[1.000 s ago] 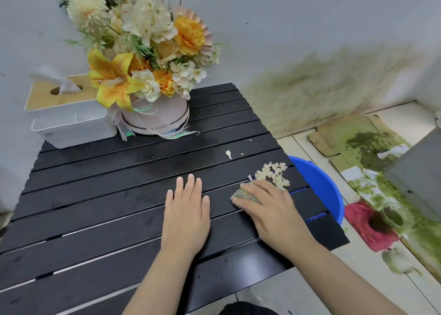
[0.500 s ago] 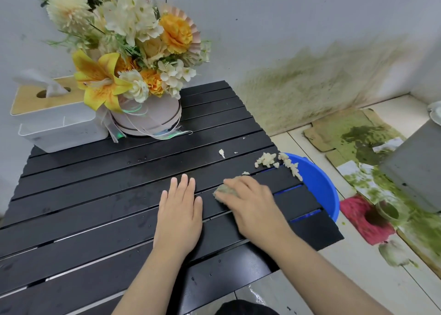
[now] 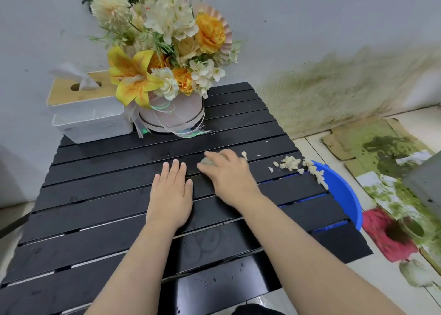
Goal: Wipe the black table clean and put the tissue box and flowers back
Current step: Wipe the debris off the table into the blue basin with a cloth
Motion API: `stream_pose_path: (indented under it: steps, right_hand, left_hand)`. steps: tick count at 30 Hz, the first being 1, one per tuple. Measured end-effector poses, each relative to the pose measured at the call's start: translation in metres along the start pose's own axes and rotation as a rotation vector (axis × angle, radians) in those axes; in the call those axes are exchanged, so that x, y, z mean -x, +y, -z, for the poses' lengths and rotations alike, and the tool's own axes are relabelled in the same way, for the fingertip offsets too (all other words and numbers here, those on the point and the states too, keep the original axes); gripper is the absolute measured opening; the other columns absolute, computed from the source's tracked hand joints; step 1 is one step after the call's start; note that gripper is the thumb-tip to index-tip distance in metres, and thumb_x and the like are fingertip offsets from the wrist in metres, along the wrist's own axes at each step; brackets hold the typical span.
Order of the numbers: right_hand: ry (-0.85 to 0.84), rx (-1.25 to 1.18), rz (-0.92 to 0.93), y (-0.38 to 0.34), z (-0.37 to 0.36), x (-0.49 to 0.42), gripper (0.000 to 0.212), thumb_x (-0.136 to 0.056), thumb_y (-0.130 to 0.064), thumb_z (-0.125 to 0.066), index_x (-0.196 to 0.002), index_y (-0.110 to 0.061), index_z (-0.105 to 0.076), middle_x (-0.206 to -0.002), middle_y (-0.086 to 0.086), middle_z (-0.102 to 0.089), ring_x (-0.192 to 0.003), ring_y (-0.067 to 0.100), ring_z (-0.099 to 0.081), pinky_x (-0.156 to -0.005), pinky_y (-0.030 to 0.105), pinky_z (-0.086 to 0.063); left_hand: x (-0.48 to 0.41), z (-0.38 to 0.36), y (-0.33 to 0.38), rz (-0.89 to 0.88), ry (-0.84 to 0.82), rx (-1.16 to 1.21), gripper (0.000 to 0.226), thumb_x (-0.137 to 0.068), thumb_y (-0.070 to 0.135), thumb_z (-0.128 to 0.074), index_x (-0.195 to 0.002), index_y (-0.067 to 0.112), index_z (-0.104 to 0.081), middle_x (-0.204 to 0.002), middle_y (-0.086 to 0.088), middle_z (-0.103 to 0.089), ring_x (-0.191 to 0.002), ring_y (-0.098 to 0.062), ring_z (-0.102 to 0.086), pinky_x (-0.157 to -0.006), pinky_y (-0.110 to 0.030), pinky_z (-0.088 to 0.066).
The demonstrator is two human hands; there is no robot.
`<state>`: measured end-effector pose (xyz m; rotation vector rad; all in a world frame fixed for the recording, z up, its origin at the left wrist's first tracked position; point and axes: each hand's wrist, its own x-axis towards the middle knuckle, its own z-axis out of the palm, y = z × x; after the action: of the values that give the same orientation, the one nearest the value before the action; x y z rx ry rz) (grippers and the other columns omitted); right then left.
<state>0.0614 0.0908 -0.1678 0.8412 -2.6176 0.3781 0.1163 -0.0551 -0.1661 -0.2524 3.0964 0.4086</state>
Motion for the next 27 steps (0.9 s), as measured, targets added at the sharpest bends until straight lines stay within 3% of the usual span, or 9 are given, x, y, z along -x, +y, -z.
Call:
stream_pose_path:
  steps: [6,9,11,13,16,20,24,27]
  right_hand:
    - [-0.027,0.124,-0.397,0.089,0.02,0.011,0.037,-0.085,-0.01,-0.058,-0.115,-0.03,-0.064,-0.131,0.001,-0.055,-0.112,0.034,-0.044,-0.082,0.042,-0.037]
    - [-0.021,0.12,-0.499,0.098,0.025,0.011,0.038,-0.089,-0.008,-0.051,-0.12,-0.028,-0.061,-0.135,0.001,-0.05,-0.117,0.032,-0.039,-0.086,0.039,-0.032]
    - [0.038,0.074,-0.492,0.078,0.03,0.004,0.04,-0.085,-0.004,-0.053,-0.119,-0.024,-0.062,-0.134,0.003,-0.051,-0.114,0.033,-0.041,-0.085,0.042,-0.033]
    - [0.09,0.04,-0.362,0.046,0.032,0.004,0.042,-0.072,0.0,-0.063,-0.109,-0.02,-0.067,-0.124,0.006,-0.059,-0.104,0.035,-0.05,-0.077,0.044,-0.039]
    - [0.067,0.068,-0.161,0.013,0.025,0.026,0.048,-0.054,-0.006,-0.075,-0.098,-0.023,-0.07,-0.112,0.002,-0.065,-0.091,0.03,-0.059,-0.063,0.035,-0.043]
    - [0.044,0.077,-0.255,0.044,0.031,0.043,0.051,-0.052,-0.003,-0.077,-0.098,-0.024,-0.071,-0.112,0.004,-0.066,-0.094,0.033,-0.06,-0.064,0.038,-0.044]
    - [0.052,0.052,-0.449,0.079,0.048,0.039,0.047,-0.055,0.0,-0.076,-0.098,-0.021,-0.071,-0.112,0.007,-0.066,-0.091,0.036,-0.059,-0.066,0.043,-0.046]
    - [0.044,0.054,-0.269,0.075,0.048,0.051,0.049,-0.053,-0.005,-0.078,-0.098,-0.023,-0.071,-0.111,0.004,-0.067,-0.09,0.033,-0.062,-0.065,0.044,-0.05]
  left_hand:
    - [0.001,0.0,0.001,0.004,-0.005,0.016,0.051,-0.098,0.031,-0.017,-0.147,0.017,-0.01,-0.158,-0.001,-0.005,-0.146,-0.02,0.002,-0.119,-0.038,-0.003]
    - [0.002,0.001,0.002,0.012,-0.013,0.016,0.052,-0.098,0.031,-0.017,-0.147,0.017,-0.009,-0.158,0.0,-0.004,-0.146,-0.02,0.003,-0.119,-0.038,-0.003]
    - [0.002,0.0,0.001,0.015,-0.021,0.016,0.052,-0.098,0.031,-0.017,-0.147,0.017,-0.01,-0.158,0.0,-0.004,-0.146,-0.02,0.003,-0.119,-0.038,-0.003]
    - [0.001,0.001,0.001,0.011,-0.022,0.019,0.051,-0.098,0.031,-0.018,-0.147,0.017,-0.011,-0.158,-0.001,-0.005,-0.146,-0.02,0.002,-0.119,-0.039,-0.004]
    - [-0.001,0.005,0.005,0.029,-0.042,0.027,0.051,-0.098,0.029,-0.021,-0.147,0.016,-0.014,-0.158,-0.002,-0.008,-0.146,-0.022,-0.001,-0.118,-0.041,-0.006]
    - [0.001,0.006,0.027,0.093,0.02,-0.006,0.051,-0.097,0.029,-0.021,-0.146,0.016,-0.016,-0.157,-0.003,-0.012,-0.145,-0.023,-0.003,-0.117,-0.044,-0.006]
    - [0.006,-0.009,0.09,-0.05,0.062,0.055,0.05,-0.097,0.028,-0.021,-0.145,0.015,-0.018,-0.156,-0.003,-0.016,-0.145,-0.023,-0.007,-0.116,-0.044,-0.01]
    - [0.002,-0.022,0.118,-0.105,0.07,0.038,0.049,-0.097,0.027,-0.021,-0.143,0.012,-0.025,-0.154,-0.006,-0.025,-0.143,-0.027,-0.015,-0.115,-0.045,-0.016]
